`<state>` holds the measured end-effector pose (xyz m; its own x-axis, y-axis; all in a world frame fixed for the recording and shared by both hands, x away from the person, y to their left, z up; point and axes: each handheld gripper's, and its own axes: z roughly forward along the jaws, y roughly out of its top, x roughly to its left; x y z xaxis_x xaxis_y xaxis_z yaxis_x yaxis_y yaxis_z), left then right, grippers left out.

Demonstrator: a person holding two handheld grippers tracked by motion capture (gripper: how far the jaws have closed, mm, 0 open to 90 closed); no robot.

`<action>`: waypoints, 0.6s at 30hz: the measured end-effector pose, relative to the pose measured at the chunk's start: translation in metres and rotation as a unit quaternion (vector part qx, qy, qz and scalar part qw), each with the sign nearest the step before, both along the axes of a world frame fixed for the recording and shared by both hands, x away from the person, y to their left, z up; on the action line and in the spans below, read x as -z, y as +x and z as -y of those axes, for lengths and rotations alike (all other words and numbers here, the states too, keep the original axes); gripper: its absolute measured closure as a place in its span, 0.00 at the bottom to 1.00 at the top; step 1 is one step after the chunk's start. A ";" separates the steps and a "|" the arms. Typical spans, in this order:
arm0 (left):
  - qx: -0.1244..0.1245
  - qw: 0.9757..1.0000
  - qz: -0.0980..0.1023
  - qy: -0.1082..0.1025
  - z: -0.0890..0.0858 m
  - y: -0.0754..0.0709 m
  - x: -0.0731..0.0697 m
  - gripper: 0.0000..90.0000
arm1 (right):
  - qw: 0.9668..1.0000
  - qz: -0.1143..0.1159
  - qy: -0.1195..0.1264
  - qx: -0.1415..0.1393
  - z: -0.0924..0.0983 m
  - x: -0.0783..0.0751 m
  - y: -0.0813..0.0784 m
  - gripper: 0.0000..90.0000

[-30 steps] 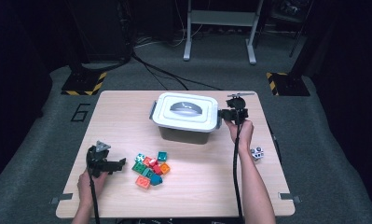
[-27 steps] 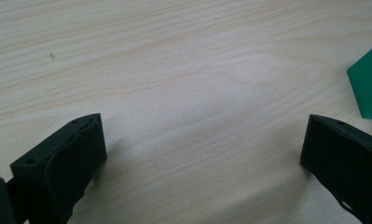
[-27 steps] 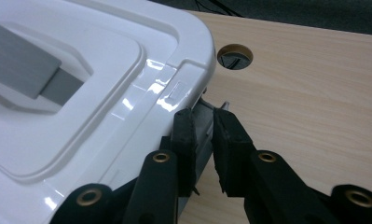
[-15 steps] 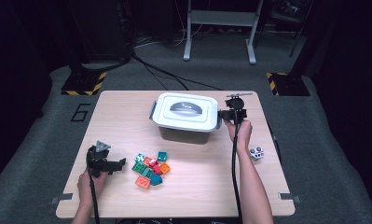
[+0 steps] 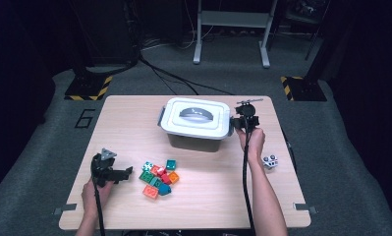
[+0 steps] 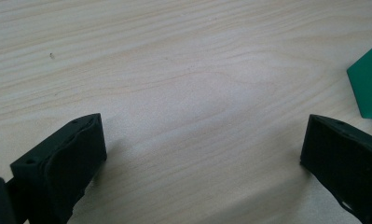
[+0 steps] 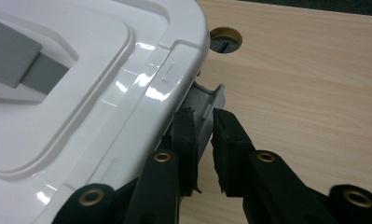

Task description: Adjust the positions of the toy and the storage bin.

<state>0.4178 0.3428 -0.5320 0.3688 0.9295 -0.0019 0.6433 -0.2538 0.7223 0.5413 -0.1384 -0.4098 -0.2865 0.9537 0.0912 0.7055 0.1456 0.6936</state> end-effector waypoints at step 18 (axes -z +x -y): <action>0.003 1.000 -0.002 0.001 0.000 -0.001 0.000 0.00 | 1.000 0.003 -0.001 0.003 0.003 -0.002 -0.018 0.91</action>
<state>0.4173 0.3430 -0.5318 0.3735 0.9276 -0.0022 0.6452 -0.2581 0.7191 0.5235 -0.1411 -0.4078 -0.2821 0.9553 0.0884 0.7021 0.1428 0.6977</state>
